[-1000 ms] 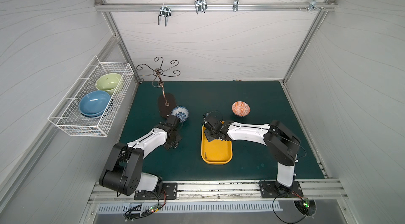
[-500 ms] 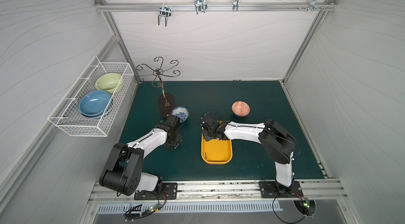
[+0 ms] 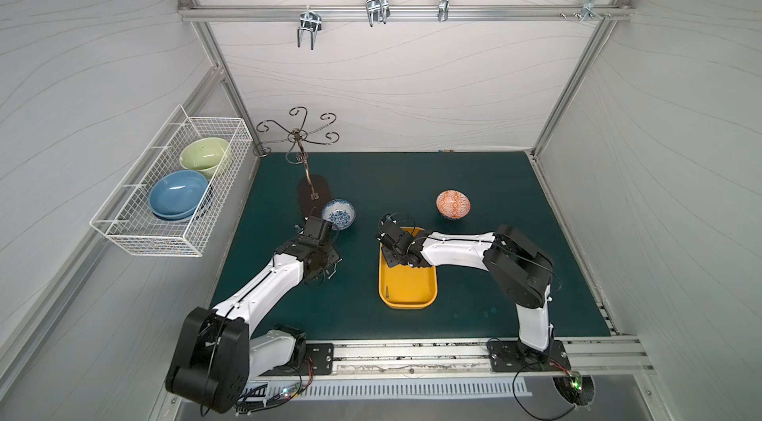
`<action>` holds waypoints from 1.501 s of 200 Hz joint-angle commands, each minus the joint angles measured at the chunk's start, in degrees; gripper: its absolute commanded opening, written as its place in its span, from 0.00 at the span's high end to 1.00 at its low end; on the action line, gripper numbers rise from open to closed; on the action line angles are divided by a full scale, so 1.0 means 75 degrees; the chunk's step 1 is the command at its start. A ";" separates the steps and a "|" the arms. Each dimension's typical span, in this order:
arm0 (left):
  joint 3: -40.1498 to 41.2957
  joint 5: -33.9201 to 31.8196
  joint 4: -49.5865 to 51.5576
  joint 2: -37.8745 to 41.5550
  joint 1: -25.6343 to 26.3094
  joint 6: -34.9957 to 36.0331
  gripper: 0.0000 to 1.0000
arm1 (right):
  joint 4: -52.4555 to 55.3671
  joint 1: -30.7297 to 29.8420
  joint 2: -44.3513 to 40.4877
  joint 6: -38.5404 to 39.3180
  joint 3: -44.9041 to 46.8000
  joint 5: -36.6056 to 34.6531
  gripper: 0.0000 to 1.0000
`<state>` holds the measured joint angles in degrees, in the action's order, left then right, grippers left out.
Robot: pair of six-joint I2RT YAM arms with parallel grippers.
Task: Take out the screws from the storage box
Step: Place the screw at the center of the board, then pick up the screw from the storage box.
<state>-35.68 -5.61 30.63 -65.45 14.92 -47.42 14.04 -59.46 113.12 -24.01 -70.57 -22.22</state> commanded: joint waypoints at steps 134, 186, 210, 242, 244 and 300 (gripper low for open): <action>0.0092 -0.0014 0.0439 0.0928 -0.0044 -0.0057 0.35 | 0.2843 -0.0115 0.1802 0.1036 -0.1454 0.1460 0.88; 0.0084 0.0005 0.0439 0.0992 -0.0045 -0.0063 0.36 | 0.2753 0.0061 0.1638 0.1026 -0.1200 0.1614 1.00; 0.0092 0.0066 0.0383 0.0975 -0.0044 -0.0054 0.35 | 0.2523 0.0111 0.1295 0.0969 -0.1019 0.1578 1.00; 0.0072 0.0101 0.0385 0.0991 -0.0044 0.0042 0.36 | 0.2074 0.0106 0.0734 0.0927 -0.0790 0.1529 1.00; 0.0074 0.0103 0.0390 0.0998 -0.0044 0.0047 0.36 | 0.2038 0.0113 0.0681 0.0925 -0.0779 0.1520 1.00; 0.0130 0.0194 0.0327 0.1145 -0.0044 0.0063 0.36 | 0.1347 0.0194 -0.0232 0.0770 -0.0467 0.1397 1.00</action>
<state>-34.74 -4.86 34.22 -57.67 14.90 -47.55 22.79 -58.37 113.67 -17.08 -75.29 -12.69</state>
